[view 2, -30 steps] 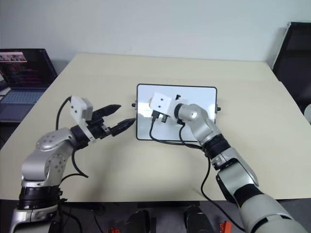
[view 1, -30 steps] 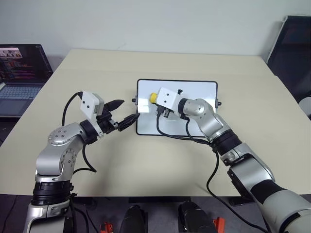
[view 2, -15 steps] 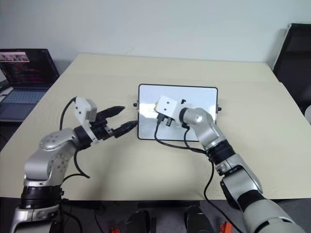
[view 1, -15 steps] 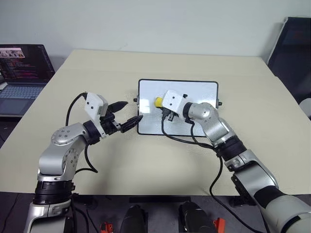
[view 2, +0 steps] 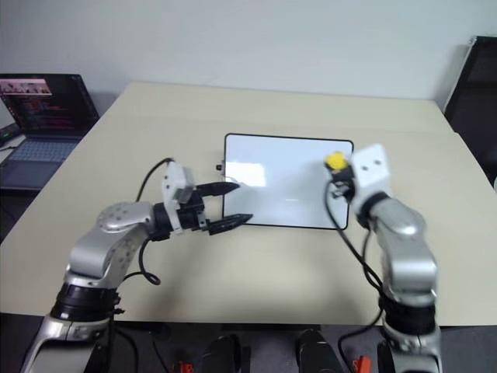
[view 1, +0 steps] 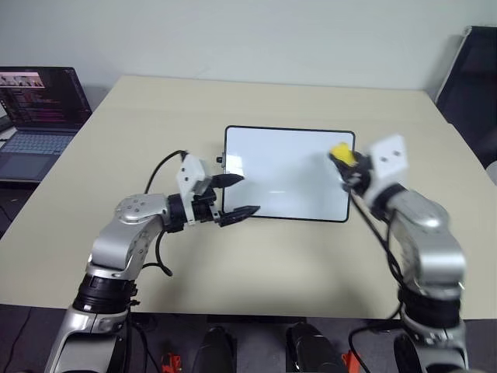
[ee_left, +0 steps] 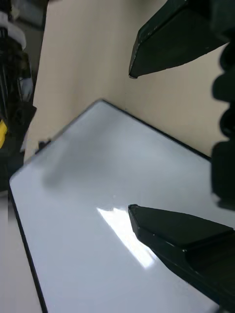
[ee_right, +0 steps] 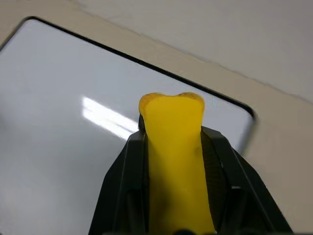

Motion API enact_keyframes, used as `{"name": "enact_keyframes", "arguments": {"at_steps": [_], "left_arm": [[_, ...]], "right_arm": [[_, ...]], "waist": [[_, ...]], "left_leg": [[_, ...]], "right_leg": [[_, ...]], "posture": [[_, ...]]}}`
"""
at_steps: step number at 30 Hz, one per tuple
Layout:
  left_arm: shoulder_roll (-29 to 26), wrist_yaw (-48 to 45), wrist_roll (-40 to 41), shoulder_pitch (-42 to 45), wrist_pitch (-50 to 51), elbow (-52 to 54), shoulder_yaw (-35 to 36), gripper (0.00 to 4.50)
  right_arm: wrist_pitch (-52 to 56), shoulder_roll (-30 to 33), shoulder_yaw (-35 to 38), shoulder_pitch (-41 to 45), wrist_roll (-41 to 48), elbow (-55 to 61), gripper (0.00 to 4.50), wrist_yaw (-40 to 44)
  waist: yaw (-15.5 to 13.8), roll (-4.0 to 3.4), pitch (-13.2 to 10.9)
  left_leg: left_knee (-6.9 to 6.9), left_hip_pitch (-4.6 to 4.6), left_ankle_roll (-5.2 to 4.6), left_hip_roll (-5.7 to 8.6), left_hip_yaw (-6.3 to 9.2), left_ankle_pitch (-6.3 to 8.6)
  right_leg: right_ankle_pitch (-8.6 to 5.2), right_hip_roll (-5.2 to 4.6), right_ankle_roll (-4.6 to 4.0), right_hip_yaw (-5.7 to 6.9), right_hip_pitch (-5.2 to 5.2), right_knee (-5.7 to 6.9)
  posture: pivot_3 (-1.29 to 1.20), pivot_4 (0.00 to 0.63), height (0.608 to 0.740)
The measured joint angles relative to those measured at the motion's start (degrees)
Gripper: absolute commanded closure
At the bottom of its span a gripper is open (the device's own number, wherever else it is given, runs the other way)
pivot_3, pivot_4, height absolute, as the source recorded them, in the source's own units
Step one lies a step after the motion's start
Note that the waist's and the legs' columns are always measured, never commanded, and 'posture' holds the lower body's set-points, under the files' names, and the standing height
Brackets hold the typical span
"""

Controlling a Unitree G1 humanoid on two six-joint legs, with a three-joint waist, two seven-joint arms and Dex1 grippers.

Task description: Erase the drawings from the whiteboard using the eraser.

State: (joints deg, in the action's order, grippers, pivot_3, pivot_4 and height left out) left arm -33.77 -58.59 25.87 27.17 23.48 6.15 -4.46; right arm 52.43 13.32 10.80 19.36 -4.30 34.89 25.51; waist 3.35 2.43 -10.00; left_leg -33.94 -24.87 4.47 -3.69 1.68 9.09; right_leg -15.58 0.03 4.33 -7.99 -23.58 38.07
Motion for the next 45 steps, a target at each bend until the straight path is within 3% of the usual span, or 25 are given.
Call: {"name": "enact_keyframes", "arguments": {"at_steps": [3, 7, 17, 27, 37, 41, 45], "left_arm": [[0.9, -4.8, -0.4, 2.7, -0.5, -1.0, -3.9, 0.00], [4.3, -10.6, -1.4, 7.7, -2.3, -5.3, -8.7, 0.00], [15.8, -19.3, -8.3, 21.5, -7.6, -24.0, -17.8, 0.00], [19.1, -18.9, -12.3, 25.3, -9.0, -29.0, -18.3, 0.00], [20.1, -14.6, -13.8, 25.0, -8.7, -28.2, -18.1, 0.00], [20.3, -12.4, -13.7, 23.8, -7.6, -26.6, -17.2, 0.00], [17.9, -7.9, -13.2, 20.3, -5.9, -22.5, -12.9, 0.00]], "right_arm": [[5.8, 0.0, 4.0, -9.1, 0.3, 5.4, 3.40, -1.9], [8.5, -1.0, 6.3, -13.4, 1.3, 5.1, 3.40, -4.6], [-0.1, 0.6, 6.9, -6.2, 3.4, -15.8, 3.40, -9.7], [-6.2, 4.7, 7.2, -1.6, 5.8, -28.6, 3.40, -10.9], [-7.0, 6.1, 7.3, -1.0, 8.5, -30.8, 0.04, -11.5], [-6.4, 6.1, 7.6, -1.2, 10.2, -28.3, 0.04, -12.0], [-5.2, 6.1, 7.9, -4.7, 12.9, -16.9, 0.04, -11.7]], "waist": [[-0.1, -0.02, 0.0], [0.7, -0.03, 0.0], [1.6, -0.08, 0.0], [1.5, -0.18, -0.1], [1.6, -0.23, -0.1], [1.5, -0.27, -0.1], [1.7, -0.37, -0.2]], "left_leg": [[-0.08, 0.01, 0.00, 0.03, -0.09, -0.01], [-0.27, 0.09, -0.06, 0.04, -0.20, -0.05], [-0.43, 0.07, -0.13, 0.10, -0.22, -0.08], [-0.01, 0.04, -0.16, 0.12, -0.18, -0.06], [-0.10, 0.06, -0.16, 0.13, -0.18, -0.06], [-0.08, 0.05, -0.16, 0.13, -0.17, -0.06], [-0.03, 0.07, -0.16, 0.09, -0.14, -0.06]], "right_leg": [[-0.21, -0.03, 0.11, -0.09, 0.03, -0.03], [-0.08, -0.02, -0.01, -0.27, 0.05, -0.01], [0.01, -0.01, 0.07, -0.38, 0.14, -0.08], [-0.03, 0.02, 0.50, -0.35, 0.06, -0.09], [-0.02, 0.02, 0.53, -0.38, 0.07, -0.04], [-0.02, 0.02, 0.53, -0.37, 0.07, -0.04], [-0.03, 0.06, 0.52, -0.37, 0.05, 0.00]], "posture": [[0.00, 0.150, 0.740], [0.00, 0.150, 0.740], [0.00, 0.150, 0.740], [0.00, 0.150, 0.740], [0.00, 0.150, 0.740], [0.00, 0.150, 0.740], [0.00, 0.150, 0.740]]}}
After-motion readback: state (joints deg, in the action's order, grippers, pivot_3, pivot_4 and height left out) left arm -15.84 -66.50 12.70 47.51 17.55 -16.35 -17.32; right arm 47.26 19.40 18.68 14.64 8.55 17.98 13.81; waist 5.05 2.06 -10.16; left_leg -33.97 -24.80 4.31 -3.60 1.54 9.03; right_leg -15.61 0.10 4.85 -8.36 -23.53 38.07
